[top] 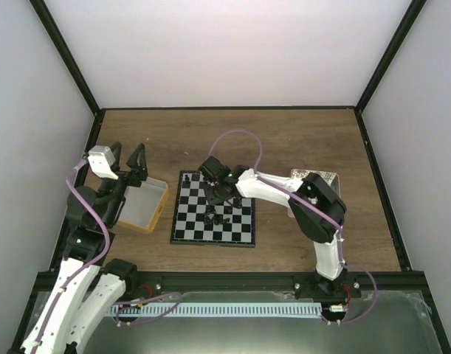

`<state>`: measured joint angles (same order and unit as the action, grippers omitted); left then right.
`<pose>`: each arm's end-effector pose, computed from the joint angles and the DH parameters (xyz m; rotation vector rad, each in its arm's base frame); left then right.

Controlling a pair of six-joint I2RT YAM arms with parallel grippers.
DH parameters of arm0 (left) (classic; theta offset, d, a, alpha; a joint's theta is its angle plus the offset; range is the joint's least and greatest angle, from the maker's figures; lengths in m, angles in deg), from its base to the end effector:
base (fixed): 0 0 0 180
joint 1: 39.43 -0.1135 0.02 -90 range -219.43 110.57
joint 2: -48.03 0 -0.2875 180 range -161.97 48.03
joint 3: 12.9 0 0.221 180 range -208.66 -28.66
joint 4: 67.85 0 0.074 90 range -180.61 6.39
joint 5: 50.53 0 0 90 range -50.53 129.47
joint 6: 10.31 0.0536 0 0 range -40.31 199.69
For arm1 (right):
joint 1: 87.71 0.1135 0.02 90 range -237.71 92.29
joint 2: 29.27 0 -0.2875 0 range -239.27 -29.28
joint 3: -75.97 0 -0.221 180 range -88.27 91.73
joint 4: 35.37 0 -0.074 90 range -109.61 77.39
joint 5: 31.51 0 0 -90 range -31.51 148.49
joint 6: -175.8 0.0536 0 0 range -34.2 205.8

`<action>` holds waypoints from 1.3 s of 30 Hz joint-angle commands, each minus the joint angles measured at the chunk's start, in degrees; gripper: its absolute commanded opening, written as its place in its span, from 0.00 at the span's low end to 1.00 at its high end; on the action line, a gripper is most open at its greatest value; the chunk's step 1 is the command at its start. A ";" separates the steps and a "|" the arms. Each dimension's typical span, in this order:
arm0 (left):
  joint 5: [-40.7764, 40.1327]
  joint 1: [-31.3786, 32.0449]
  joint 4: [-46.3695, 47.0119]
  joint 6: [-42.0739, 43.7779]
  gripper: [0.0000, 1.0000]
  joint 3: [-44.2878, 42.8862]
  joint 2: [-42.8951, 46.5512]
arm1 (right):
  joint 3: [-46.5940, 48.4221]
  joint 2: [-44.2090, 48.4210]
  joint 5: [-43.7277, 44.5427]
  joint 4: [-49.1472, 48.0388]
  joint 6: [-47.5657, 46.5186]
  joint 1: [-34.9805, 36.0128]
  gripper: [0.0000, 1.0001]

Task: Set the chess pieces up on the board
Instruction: Pick up the chess piece from the chessboard, then place the chess piece on the chessboard.

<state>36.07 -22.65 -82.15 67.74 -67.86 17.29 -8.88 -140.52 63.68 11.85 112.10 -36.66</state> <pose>0.0967 -0.0258 0.3731 0.0096 1.4082 -0.3751 0.2513 0.3032 0.2063 -0.5516 2.6496 0.3053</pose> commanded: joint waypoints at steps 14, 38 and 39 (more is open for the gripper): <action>0.06 -0.43 0.61 -0.18 0.75 -0.61 0.33 | 13.12 -6.28 3.32 -0.97 -2.98 -4.27 0.16; -0.07 -0.47 0.52 0.01 0.75 -0.71 0.49 | 16.78 -10.90 1.56 0.07 -3.81 -6.16 0.24; -0.03 -0.43 0.49 0.02 0.75 -0.66 0.51 | 16.65 -10.50 1.45 -0.14 -3.66 -6.16 0.28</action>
<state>35.90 -22.74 -82.20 67.77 -67.86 17.29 5.13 -150.96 65.56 11.70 108.70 -42.39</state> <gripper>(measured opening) 0.746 0.231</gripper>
